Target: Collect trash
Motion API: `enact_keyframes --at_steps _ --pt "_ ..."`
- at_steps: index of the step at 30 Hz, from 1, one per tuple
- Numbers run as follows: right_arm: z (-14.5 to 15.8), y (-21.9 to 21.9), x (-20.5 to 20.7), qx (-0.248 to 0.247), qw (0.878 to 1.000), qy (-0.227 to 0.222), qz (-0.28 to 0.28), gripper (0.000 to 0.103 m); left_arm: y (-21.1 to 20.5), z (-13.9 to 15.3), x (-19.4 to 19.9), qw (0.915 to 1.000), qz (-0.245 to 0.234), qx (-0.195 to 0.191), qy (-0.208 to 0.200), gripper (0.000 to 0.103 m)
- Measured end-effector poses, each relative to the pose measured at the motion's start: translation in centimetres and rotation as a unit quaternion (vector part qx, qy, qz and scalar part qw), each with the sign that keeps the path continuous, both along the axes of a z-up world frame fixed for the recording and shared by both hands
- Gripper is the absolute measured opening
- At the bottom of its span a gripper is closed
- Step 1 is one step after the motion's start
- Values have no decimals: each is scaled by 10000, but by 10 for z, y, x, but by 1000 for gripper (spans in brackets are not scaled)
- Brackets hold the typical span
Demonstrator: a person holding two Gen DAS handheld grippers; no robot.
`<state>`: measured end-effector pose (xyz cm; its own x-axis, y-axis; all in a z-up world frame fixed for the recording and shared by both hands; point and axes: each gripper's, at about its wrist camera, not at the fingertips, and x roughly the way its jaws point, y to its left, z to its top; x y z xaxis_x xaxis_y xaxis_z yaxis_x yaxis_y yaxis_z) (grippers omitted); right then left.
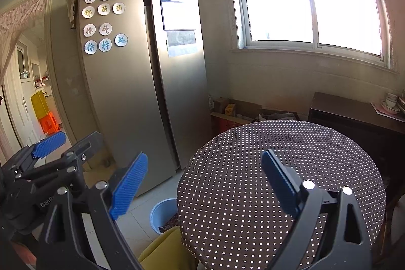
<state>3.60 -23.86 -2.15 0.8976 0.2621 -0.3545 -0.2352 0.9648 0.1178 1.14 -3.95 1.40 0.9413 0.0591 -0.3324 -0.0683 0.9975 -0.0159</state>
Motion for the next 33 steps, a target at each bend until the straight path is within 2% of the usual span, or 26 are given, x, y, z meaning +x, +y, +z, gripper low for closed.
enact_keyframes --at_steps 33 --pt "-6 -3 5 47 9999 135 -93 90 -3 -4 4 9999 52 13 88 82"
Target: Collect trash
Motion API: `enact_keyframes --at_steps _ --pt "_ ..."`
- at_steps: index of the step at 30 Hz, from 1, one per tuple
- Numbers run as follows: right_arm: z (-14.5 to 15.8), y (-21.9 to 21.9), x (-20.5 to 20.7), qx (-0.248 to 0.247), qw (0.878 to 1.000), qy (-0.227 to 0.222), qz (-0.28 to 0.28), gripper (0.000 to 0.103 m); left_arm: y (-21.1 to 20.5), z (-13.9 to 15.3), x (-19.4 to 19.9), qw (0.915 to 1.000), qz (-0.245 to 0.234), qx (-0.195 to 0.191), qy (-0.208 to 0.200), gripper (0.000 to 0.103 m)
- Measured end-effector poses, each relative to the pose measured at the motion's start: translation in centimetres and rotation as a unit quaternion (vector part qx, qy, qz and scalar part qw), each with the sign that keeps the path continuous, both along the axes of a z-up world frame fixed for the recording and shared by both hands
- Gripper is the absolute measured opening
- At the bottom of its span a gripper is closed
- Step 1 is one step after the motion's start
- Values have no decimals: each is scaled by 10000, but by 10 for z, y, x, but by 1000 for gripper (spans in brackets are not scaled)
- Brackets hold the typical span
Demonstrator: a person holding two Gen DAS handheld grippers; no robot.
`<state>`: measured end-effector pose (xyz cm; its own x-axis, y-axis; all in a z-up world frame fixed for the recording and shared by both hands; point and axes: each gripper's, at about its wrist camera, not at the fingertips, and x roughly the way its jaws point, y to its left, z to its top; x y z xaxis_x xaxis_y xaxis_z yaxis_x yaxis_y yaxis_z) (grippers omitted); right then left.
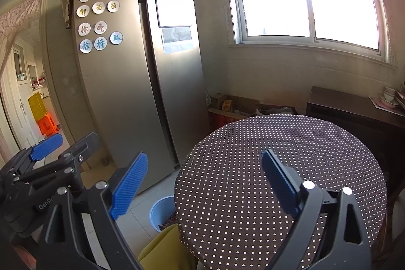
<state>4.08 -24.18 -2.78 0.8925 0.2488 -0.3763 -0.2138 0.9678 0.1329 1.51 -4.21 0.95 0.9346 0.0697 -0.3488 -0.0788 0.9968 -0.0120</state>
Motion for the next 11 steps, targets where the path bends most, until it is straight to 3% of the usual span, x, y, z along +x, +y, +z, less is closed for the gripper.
enact_keyframes --at_steps 11 --pt "-2 -3 0 62 10000 45 -30 90 0 -1 0 10000 56 31 -4 88"
